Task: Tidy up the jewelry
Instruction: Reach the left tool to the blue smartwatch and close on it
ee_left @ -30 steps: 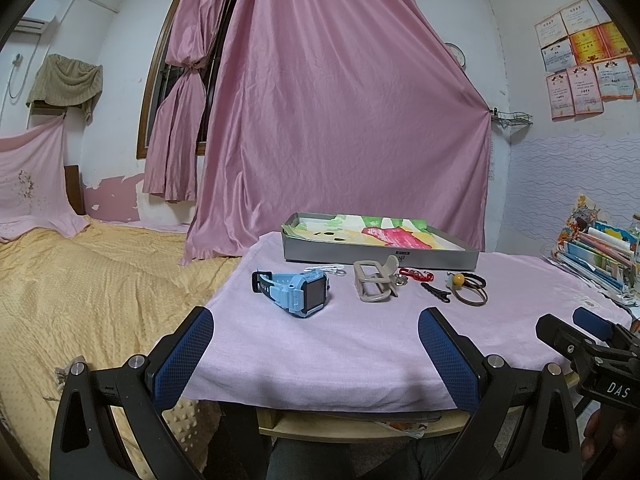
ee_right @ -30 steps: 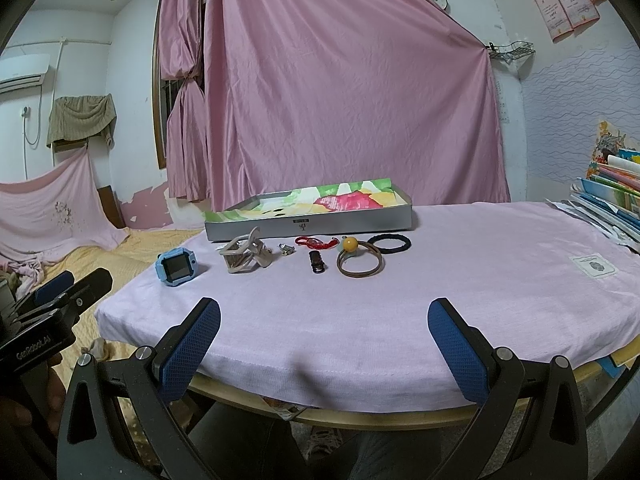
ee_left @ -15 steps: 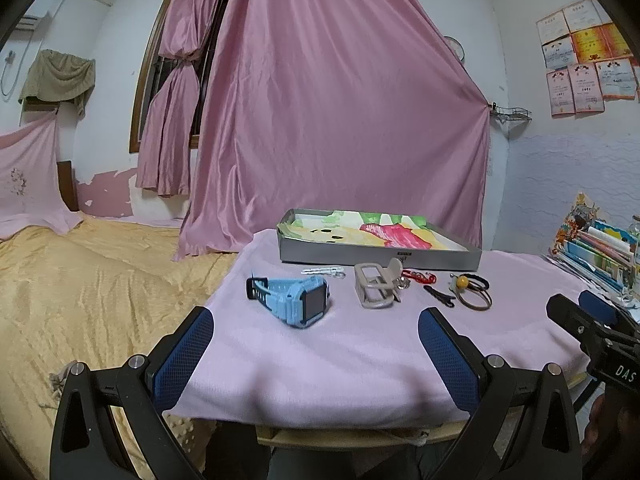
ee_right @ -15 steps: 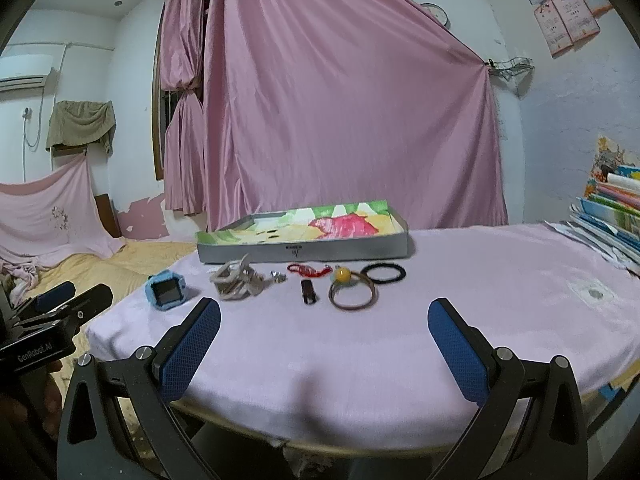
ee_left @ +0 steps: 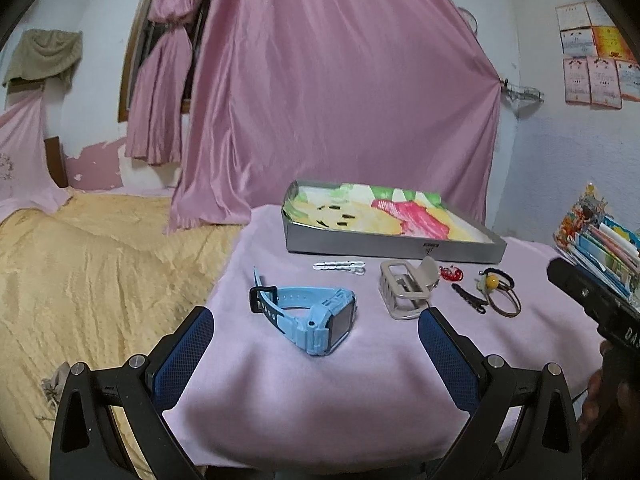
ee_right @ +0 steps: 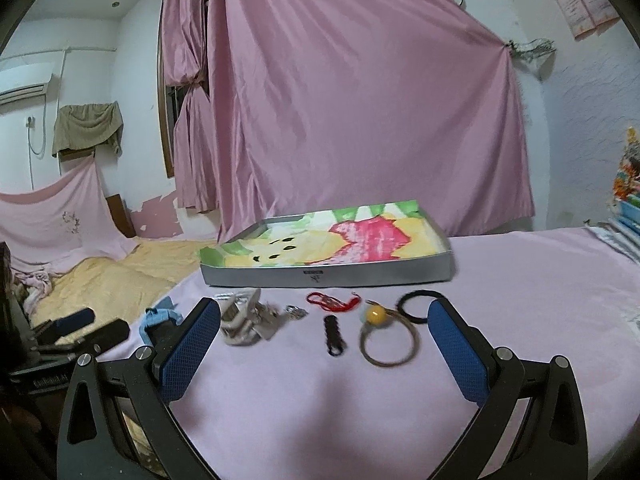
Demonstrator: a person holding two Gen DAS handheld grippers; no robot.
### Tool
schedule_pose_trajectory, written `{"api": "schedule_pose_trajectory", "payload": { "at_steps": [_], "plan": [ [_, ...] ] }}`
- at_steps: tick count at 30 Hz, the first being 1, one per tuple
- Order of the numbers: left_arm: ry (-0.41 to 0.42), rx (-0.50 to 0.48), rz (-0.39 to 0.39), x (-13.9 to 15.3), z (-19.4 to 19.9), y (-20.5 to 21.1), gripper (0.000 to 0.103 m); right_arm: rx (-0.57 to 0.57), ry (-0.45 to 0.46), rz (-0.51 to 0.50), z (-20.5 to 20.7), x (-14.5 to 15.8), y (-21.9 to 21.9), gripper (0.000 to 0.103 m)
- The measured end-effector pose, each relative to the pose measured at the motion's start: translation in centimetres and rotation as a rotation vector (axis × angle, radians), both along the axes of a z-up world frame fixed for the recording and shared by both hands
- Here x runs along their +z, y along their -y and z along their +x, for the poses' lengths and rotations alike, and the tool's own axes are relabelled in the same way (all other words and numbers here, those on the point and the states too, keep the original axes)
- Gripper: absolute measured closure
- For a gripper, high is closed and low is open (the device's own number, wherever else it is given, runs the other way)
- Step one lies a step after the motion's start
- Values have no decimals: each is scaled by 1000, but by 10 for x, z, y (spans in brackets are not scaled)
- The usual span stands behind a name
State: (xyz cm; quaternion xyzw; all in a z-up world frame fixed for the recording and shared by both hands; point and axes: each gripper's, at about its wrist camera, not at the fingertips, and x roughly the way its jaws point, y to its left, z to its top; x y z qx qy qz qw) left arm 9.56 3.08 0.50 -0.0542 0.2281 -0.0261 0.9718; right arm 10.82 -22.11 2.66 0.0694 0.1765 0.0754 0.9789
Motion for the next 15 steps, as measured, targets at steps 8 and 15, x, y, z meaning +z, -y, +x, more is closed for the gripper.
{"api": "schedule_pose_trajectory", "payload": {
  "at_steps": [8, 15],
  "plan": [
    [-108, -42, -20, -11, 36, -8, 24, 105, -123, 10, 49, -13, -28, 36],
    [-181, -90, -68, -22, 55, -11, 42, 176, -236, 44, 81, -29, -45, 59]
  ]
}}
